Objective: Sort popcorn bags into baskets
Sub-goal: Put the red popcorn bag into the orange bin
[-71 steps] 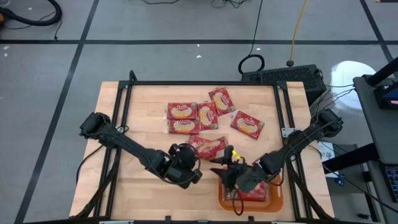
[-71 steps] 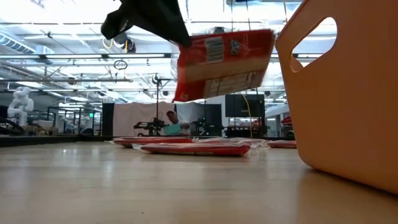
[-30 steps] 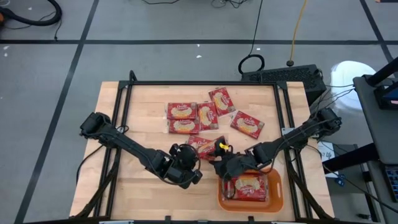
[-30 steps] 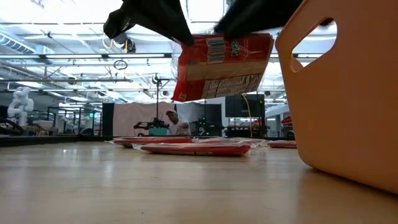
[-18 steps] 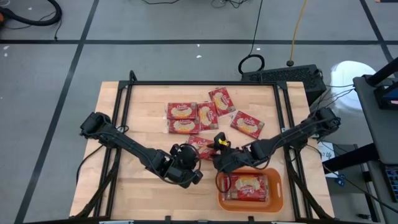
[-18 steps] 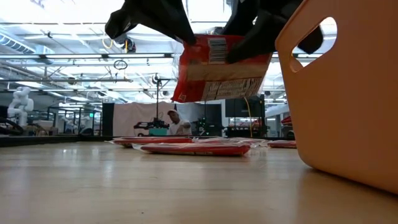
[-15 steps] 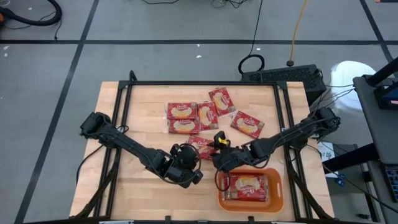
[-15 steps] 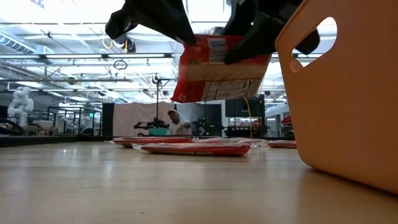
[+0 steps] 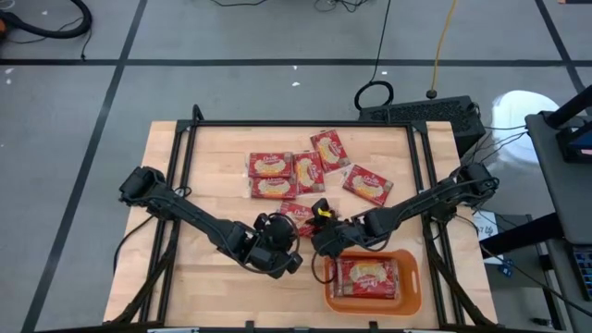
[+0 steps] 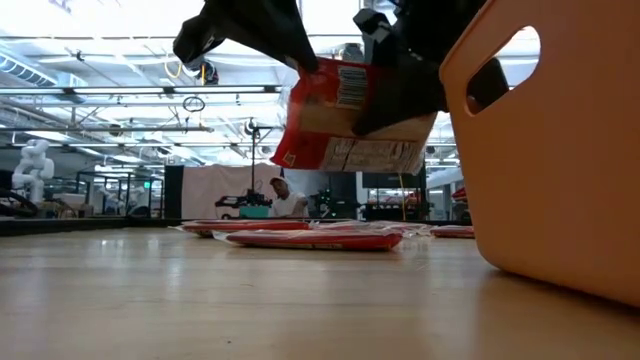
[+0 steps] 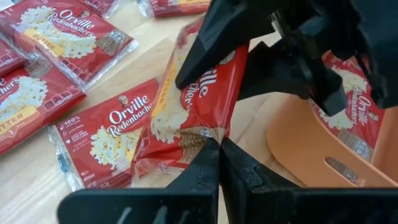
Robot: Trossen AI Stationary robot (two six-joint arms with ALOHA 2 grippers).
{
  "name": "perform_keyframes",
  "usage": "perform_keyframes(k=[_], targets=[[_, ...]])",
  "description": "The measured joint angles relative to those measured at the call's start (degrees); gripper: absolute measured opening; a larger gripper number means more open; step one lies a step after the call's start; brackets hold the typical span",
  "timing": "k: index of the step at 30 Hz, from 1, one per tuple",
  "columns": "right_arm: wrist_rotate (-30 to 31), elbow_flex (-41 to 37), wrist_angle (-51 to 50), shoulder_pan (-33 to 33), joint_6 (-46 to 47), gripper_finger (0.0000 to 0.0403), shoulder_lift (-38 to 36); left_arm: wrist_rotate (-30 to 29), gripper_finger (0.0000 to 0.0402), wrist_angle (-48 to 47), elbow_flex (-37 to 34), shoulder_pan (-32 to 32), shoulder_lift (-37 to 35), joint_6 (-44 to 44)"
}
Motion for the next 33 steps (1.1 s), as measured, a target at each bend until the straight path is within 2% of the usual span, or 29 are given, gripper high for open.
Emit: perform_keyframes(k=[11, 18, 21, 29, 33], targets=[[0.2, 0.0, 1.4, 0.0, -0.2, 0.0038, -0.2, -0.2, 0.0022, 0.0, 0.0, 0.3, -0.1, 0.7], [0.2, 0.0, 1.5, 0.0, -0.2, 0.0029, -0.5, -0.4, 0.0028, 4.1, 0.0, 0.3, -0.1, 6.4], [0.2, 0.0, 1.2, 0.4, 0.0, 0.0033, -1.3, -0.8, 0.0055, 6.8, 0.0, 0.3, -0.1, 8.4], [0.3, 0.0, -0.7, 1.8, 1.5, 0.0029, -4.0, -1.7, 0.0158, 12.2, 0.0, 0.3, -0.1, 10.8], [0.3, 0.0, -2.9, 2.6, 3.4, 0.0030, -5.3, -1.8, 0.0191, 15.7, 0.0, -0.1, -0.1, 13.1]])
